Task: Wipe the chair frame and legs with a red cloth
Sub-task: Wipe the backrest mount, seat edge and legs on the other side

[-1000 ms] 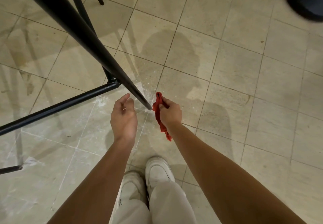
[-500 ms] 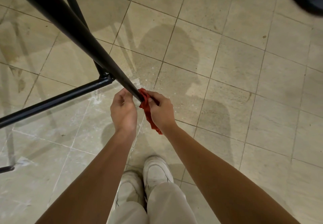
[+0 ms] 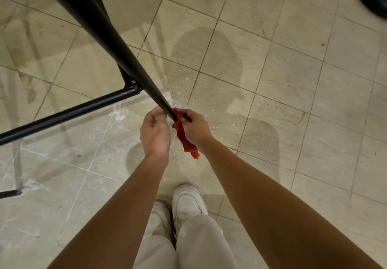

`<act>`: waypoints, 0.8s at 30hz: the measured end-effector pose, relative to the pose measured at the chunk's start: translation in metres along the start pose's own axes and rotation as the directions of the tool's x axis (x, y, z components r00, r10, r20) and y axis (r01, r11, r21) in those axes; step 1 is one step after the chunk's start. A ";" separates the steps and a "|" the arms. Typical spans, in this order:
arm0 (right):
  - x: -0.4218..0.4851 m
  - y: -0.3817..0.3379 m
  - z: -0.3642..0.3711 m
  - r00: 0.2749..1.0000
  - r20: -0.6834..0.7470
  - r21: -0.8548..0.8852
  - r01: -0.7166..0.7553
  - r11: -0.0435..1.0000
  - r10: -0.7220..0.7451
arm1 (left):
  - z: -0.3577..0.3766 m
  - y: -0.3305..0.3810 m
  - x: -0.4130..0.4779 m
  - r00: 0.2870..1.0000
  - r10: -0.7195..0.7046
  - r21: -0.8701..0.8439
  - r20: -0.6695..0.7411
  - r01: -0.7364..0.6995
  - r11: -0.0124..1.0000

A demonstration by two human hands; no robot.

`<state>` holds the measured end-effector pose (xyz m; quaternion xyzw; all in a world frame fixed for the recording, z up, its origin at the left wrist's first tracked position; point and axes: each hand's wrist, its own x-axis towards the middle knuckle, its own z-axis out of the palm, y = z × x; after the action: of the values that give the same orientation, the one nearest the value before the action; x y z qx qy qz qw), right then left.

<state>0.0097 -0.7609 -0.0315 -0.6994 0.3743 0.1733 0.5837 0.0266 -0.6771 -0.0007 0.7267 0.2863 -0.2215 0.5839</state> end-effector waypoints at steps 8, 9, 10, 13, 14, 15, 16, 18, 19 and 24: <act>-0.032 -0.025 -0.010 0.989 -0.018 0.128 0.150 0.980 -0.149 | -0.005 0.016 -0.022 0.999 0.001 -0.015 -0.043 -0.002 1.000; -0.037 -0.030 -0.012 0.987 -0.017 0.139 0.162 0.977 -0.162 | -0.006 0.020 -0.027 1.000 0.004 -0.019 -0.030 -0.005 1.000; -0.044 -0.035 -0.014 0.985 -0.011 0.148 0.174 0.974 -0.174 | -0.008 0.023 -0.033 1.000 0.005 -0.027 -0.019 -0.006 1.000; -0.058 -0.046 -0.019 0.981 -0.002 0.175 0.193 0.966 -0.196 | -0.014 0.028 -0.043 1.000 -0.009 -0.058 0.018 0.010 0.998; -0.061 -0.049 -0.021 0.979 0.000 0.176 0.199 0.964 -0.202 | -0.017 0.030 -0.045 0.999 -0.021 -0.072 0.033 0.024 0.997; -0.065 -0.051 -0.023 0.977 0.004 0.172 0.210 0.962 -0.214 | -0.020 0.030 -0.046 0.998 -0.033 -0.082 0.052 0.038 0.996; -0.069 -0.054 -0.026 0.974 0.009 0.161 0.222 0.962 -0.226 | -0.024 0.031 -0.049 0.996 -0.046 -0.102 0.077 0.054 0.993; -0.076 -0.055 -0.030 0.972 0.008 0.141 0.233 0.962 -0.236 | -0.030 0.033 -0.057 0.984 -0.052 -0.117 0.168 0.073 0.990; -0.079 -0.055 -0.031 0.971 0.008 0.120 0.237 0.964 -0.239 | -0.033 0.033 -0.061 0.973 -0.048 -0.112 0.226 0.075 0.991; -0.100 -0.051 -0.031 0.959 0.096 -0.005 0.270 0.963 -0.269 | -0.042 0.033 -0.073 0.939 -0.105 -0.091 0.328 0.142 0.986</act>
<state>-0.0258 -0.7565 0.0794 -0.7403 0.2461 0.1284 0.6123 -0.0056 -0.6529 0.0805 0.6269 0.2441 -0.3570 0.6480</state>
